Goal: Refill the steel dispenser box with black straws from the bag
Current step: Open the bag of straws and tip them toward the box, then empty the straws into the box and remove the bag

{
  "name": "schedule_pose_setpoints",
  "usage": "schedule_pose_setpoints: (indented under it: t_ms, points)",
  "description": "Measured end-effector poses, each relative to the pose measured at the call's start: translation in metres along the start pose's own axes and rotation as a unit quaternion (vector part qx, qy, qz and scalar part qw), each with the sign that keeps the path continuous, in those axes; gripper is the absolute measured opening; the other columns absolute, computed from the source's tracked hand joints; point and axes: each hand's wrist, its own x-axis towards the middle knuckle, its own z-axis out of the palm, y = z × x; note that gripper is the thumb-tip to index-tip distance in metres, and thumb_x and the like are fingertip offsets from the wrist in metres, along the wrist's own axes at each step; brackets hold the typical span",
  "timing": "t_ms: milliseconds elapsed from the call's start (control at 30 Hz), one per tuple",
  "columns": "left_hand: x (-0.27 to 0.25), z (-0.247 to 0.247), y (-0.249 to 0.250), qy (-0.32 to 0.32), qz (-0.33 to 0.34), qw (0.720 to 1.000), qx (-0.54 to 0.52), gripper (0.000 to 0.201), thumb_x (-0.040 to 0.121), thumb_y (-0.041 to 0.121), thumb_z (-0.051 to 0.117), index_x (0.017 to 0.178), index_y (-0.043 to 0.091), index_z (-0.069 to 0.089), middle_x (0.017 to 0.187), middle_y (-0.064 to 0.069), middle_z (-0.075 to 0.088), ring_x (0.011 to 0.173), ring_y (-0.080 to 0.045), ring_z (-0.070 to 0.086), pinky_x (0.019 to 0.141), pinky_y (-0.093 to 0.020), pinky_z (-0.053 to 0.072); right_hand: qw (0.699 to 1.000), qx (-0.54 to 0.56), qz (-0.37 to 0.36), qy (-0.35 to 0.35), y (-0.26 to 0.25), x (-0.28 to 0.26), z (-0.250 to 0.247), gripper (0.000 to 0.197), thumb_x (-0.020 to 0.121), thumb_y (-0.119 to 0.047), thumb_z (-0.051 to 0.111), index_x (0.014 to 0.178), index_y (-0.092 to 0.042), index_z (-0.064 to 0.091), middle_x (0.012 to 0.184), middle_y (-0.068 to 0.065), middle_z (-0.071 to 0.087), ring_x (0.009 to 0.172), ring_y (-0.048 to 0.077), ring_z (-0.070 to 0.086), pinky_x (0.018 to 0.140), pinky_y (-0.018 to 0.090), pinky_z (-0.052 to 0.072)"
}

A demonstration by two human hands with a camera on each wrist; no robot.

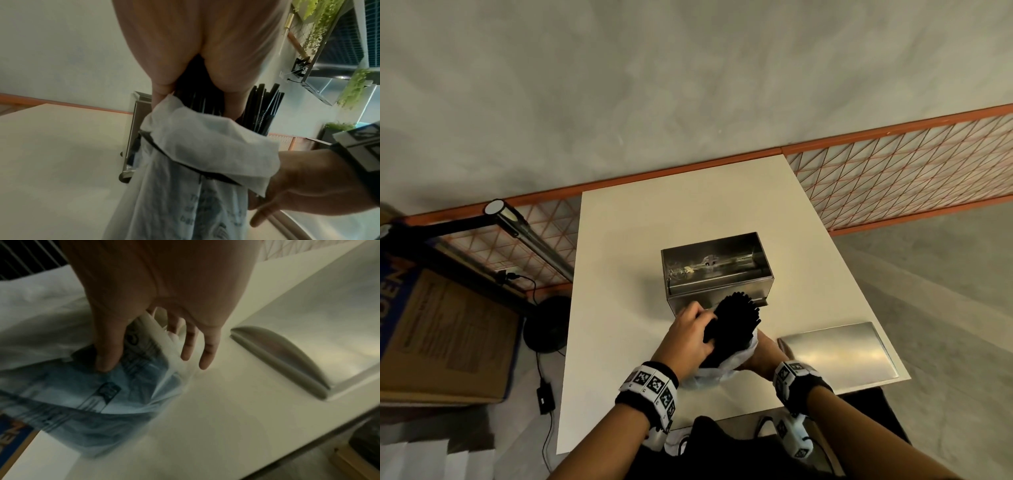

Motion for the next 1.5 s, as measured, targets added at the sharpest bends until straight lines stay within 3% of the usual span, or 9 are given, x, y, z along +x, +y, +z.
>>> schedule_pose_setpoints:
  t_ms: [133, 300, 400, 667, 833, 1067, 1133, 1267, 1500]
  points:
    - [-0.003, -0.007, 0.002, 0.009, 0.008, 1.0, -0.028, 0.04, 0.086, 0.001, 0.071, 0.123, 0.013, 0.064, 0.112, 0.003, 0.048, 0.1, -0.018, 0.056, 0.092, -0.034, 0.051, 0.994, -0.091, -0.056, 0.009, -0.024, -0.002, -0.005, 0.048, 0.075, -0.046, 0.073, 0.112, -0.02, 0.06, 0.106, 0.004, 0.061, 0.098, 0.017, 0.058, 0.089, 0.033, 0.051]
    - [0.009, -0.037, -0.003, 0.089, -0.004, 0.993, -0.081, 0.047, 0.077, -0.009, 0.075, 0.12, 0.008, 0.069, 0.11, 0.003, 0.058, 0.098, -0.016, 0.062, 0.091, -0.016, 0.045, 0.989, -0.106, -0.091, 0.057, -0.055, -0.017, -0.04, 0.044, 0.086, -0.028, 0.071, 0.124, -0.011, 0.058, 0.114, 0.001, 0.058, 0.103, 0.014, 0.054, 0.083, 0.018, 0.036]
    - [0.021, -0.057, -0.001, 0.129, 0.012, 0.985, -0.112, 0.051, 0.073, -0.013, 0.075, 0.12, 0.007, 0.068, 0.112, -0.001, 0.062, 0.1, -0.015, 0.064, 0.092, -0.011, 0.044, 0.981, -0.146, -0.106, 0.065, -0.071, -0.027, -0.064, 0.033, 0.093, -0.028, 0.064, 0.118, -0.007, 0.06, 0.11, 0.004, 0.063, 0.102, 0.018, 0.058, 0.078, 0.021, 0.037]
    - [0.058, -0.083, 0.027, 0.186, -0.016, 0.948, -0.256, 0.02, 0.107, 0.019, 0.051, 0.124, 0.022, 0.062, 0.121, 0.004, 0.068, 0.117, -0.011, 0.063, 0.101, -0.027, 0.049, 0.957, -0.15, -0.149, 0.197, -0.094, -0.038, -0.138, 0.026, 0.09, -0.026, 0.07, 0.105, -0.005, 0.068, 0.099, 0.012, 0.07, 0.092, 0.025, 0.064, 0.077, 0.026, 0.041]
    - [0.075, -0.089, 0.039, 0.151, -0.091, 0.881, -0.44, 0.042, 0.11, 0.053, 0.033, 0.139, 0.035, 0.057, 0.133, 0.01, 0.066, 0.119, -0.012, 0.066, 0.1, -0.045, 0.057, 0.916, -0.312, -0.11, 0.228, -0.119, -0.025, -0.181, 0.011, 0.091, -0.029, 0.063, 0.095, -0.019, 0.058, 0.075, -0.004, 0.059, 0.071, 0.018, 0.061, 0.07, 0.028, 0.047]
    - [0.1, -0.08, 0.035, 0.119, -0.153, 0.836, -0.514, 0.048, 0.098, 0.07, 0.044, 0.134, 0.044, 0.062, 0.131, 0.008, 0.069, 0.119, -0.018, 0.068, 0.101, -0.052, 0.056, 0.888, -0.386, -0.159, 0.195, -0.156, -0.014, -0.211, 0.034, 0.082, -0.048, 0.059, 0.112, -0.039, 0.046, 0.084, -0.006, 0.068, 0.073, 0.02, 0.066, 0.074, 0.039, 0.058]
    - [0.105, -0.076, 0.035, 0.136, -0.182, 0.795, -0.563, 0.052, 0.086, 0.074, 0.053, 0.123, 0.043, 0.069, 0.126, 0.008, 0.072, 0.117, -0.021, 0.068, 0.1, -0.054, 0.056, 0.884, -0.407, -0.153, 0.17, -0.165, -0.004, -0.211, 0.036, 0.083, -0.047, 0.056, 0.117, -0.038, 0.047, 0.088, -0.004, 0.069, 0.078, 0.023, 0.067, 0.078, 0.038, 0.055]
    - [0.11, -0.062, 0.03, 0.173, -0.233, 0.727, -0.622, 0.048, 0.102, 0.065, 0.041, 0.125, 0.033, 0.068, 0.126, -0.002, 0.072, 0.122, -0.03, 0.063, 0.105, -0.061, 0.048, 0.879, -0.442, -0.13, 0.12, -0.166, 0.02, -0.192, 0.036, 0.087, -0.042, 0.054, 0.121, -0.032, 0.048, 0.097, -0.001, 0.07, 0.087, 0.025, 0.067, 0.077, 0.035, 0.047]
    - [0.106, -0.04, 0.011, 0.191, -0.259, 0.697, -0.641, 0.061, 0.091, 0.077, 0.049, 0.127, 0.032, 0.069, 0.129, -0.003, 0.071, 0.124, -0.029, 0.062, 0.111, -0.062, 0.044, 0.867, -0.473, -0.134, 0.084, -0.165, 0.05, -0.174, 0.035, 0.087, -0.048, 0.05, 0.114, -0.027, 0.048, 0.102, 0.002, 0.07, 0.093, 0.028, 0.067, 0.086, 0.043, 0.046]
